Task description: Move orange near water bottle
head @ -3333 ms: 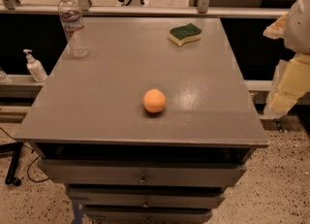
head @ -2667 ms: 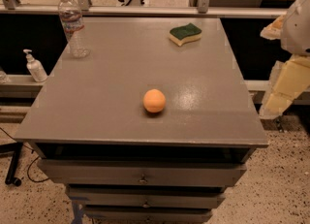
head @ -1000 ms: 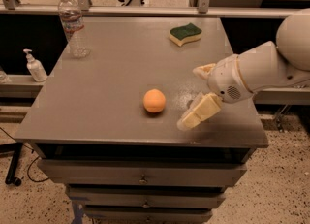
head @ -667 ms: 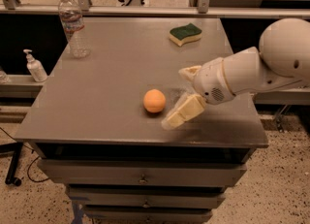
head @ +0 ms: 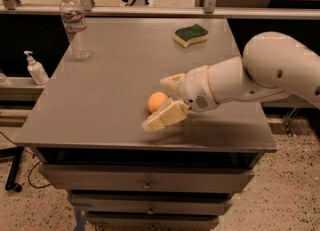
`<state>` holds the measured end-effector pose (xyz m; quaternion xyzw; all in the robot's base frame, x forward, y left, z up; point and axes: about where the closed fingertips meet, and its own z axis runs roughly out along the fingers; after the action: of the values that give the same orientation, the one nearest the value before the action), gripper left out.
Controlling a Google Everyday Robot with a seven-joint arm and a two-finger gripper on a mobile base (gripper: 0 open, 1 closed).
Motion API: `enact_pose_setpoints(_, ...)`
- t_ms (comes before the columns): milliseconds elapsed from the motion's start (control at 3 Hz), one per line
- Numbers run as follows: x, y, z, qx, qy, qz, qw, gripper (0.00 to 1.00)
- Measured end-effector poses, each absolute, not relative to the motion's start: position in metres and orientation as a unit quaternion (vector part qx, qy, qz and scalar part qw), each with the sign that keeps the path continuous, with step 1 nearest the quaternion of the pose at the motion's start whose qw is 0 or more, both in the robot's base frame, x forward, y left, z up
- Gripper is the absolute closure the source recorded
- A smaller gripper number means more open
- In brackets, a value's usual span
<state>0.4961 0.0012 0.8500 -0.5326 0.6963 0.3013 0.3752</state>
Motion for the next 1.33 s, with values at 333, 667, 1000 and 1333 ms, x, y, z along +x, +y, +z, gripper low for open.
enact_pose_setpoints(333,0.494,0.006,0.845,-0.531,0.695,0.304,0.378,0.41)
enact_pose_setpoints(667,0.494,0.002,0.846,-0.530,0.695,0.300,0.382,0.65)
enact_pose_setpoints(1000,0.504,-0.009,0.864,-0.535,0.693,0.281,0.393,0.87)
enact_pose_setpoints(1333,0.523,-0.035,0.915,-0.553,0.680,0.237,0.419,1.00)
